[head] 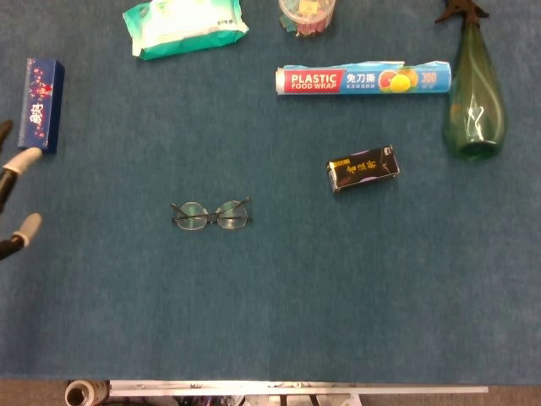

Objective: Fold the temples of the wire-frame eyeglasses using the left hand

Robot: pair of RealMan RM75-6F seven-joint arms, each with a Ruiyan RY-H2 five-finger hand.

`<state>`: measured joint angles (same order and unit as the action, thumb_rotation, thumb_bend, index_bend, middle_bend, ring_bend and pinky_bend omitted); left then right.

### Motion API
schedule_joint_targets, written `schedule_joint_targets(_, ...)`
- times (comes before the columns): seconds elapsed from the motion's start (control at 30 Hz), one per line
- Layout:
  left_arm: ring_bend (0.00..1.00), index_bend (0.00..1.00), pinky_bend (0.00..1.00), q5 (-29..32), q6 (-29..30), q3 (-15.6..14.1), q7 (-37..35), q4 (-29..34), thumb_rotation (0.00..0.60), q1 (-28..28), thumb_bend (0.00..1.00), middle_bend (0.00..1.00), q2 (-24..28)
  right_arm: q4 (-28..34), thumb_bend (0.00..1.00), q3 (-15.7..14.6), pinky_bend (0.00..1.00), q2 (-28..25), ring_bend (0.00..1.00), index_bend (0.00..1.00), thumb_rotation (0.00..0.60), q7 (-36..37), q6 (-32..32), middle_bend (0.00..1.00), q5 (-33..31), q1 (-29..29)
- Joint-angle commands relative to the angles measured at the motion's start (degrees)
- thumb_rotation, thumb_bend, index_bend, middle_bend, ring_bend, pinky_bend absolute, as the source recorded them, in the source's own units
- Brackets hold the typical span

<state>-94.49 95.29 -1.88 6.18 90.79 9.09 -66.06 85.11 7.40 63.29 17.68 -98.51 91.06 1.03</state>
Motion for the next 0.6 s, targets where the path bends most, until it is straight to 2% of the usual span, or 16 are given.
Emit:
schedule_joint_targets(0.03,0.03,0.21,0.0,1.32,0.72,0.54,-1.44,-0.55,0.6,-1.14,0.2,0.08,0.05,0.27,0.19,-0.09,0.38,0.11,0.23,0.33,0.6,-0.67,0.52,0.3,-0.05,-0.35)
schedule_joint_targets(0.13,0.03,0.22,0.0,2.87,0.49,0.88,-2.94,-1.23,0.6,-2.02,0.2,0.13,0.07,0.56,0.19,-0.19,0.38,0.2,0.23,0.33,0.6,-1.53,1.25,0.3,-0.08,-0.77)
schedule_joint_targets(0.6,0.03,0.25,0.0,6.95,-3.27,2.67,-3.67,-2.25,0.6,-2.82,0.2,0.15,0.11,1.26,0.19,-0.82,0.38,0.17,0.23,0.33,0.6,-3.44,3.34,0.3,0.57,-2.36)
